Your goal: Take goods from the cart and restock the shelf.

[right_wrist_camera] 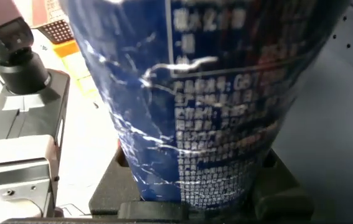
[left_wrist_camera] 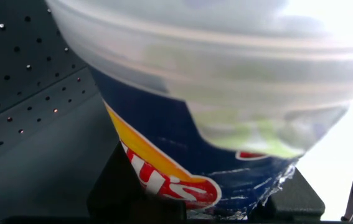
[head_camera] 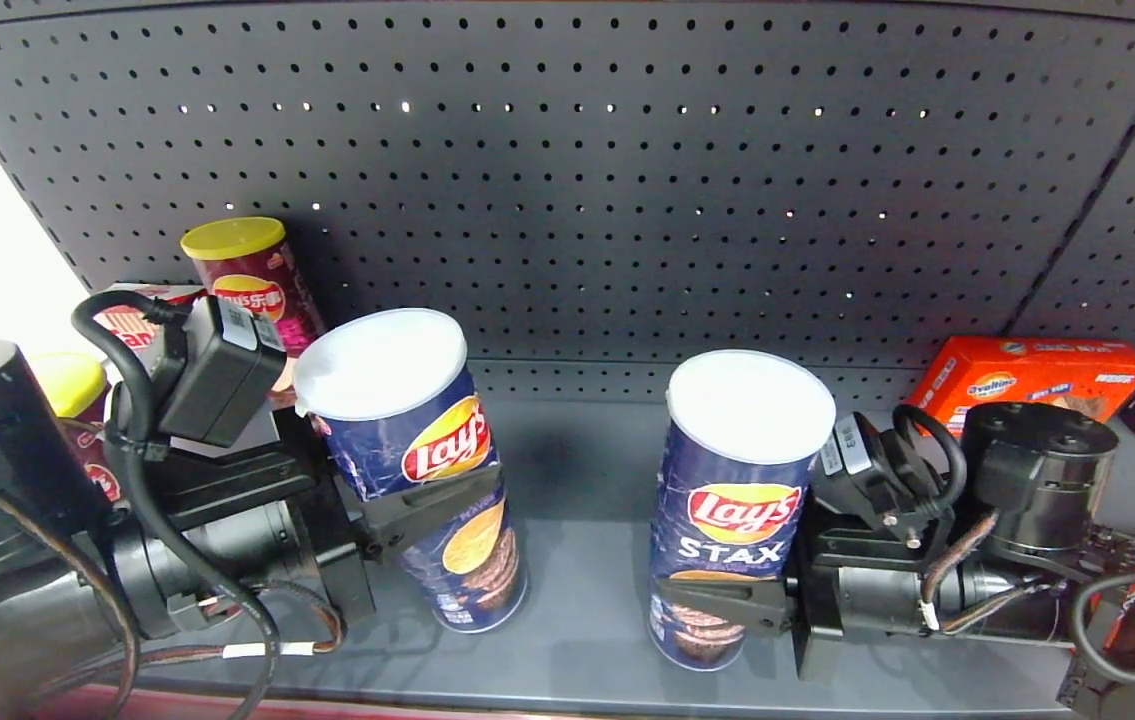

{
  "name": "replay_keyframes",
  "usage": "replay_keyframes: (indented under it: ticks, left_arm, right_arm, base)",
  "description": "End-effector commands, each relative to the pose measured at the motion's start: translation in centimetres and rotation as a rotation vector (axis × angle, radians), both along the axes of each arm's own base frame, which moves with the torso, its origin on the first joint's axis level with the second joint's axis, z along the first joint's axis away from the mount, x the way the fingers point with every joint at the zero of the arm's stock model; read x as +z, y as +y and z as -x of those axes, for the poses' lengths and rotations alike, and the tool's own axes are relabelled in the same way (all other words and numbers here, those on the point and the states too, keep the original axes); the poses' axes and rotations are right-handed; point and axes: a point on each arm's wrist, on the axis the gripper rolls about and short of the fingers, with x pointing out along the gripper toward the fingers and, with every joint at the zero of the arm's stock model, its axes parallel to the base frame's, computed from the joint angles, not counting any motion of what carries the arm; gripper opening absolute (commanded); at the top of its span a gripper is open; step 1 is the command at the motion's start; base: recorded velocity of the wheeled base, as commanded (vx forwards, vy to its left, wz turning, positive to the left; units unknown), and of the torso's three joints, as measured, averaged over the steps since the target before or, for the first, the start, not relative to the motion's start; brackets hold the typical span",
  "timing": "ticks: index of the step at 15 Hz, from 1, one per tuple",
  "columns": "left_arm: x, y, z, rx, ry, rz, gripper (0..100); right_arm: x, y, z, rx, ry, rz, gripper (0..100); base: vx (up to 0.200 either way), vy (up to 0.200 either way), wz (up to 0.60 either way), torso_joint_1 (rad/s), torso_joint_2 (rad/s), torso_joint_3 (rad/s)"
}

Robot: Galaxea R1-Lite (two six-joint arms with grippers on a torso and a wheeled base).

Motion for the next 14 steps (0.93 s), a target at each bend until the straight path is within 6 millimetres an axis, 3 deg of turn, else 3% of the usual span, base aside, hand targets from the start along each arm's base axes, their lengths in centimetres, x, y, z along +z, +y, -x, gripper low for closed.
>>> replay_keyframes:
  ticks: [1,8,9,14]
  left_arm:
    - [0.0,0.0,0.0,0.0,0.001,-0.001,0]
    - [-0.1,0.0,0.1,0.0,0.004,-0.002,0]
    - [-0.1,0.0,0.1,0.0,0.004,-0.002,0]
    - [-0.3,0.0,0.1,0.0,0.009,-0.005,0]
  right_arm:
    - [-0.7,0.5,-0.7,0.003,0.018,0.012,0]
    - [-1.4,1.7,-0.6,0.015,0.031,0.027,0]
    - [-1.6,1.7,-0.7,0.005,0.032,0.032,100]
    - [-1.1,0.9,-0.4,-0.017,0.011,0.018,100]
  base:
    - [0.0,0.0,0.0,0.0,0.0,0.0]
    - [0.0,0.0,0.0,0.0,0.0,0.0]
    - [0.0,0.0,0.0,0.0,0.0,0.0]
    - [0.0,0.0,0.0,0.0,0.0,0.0]
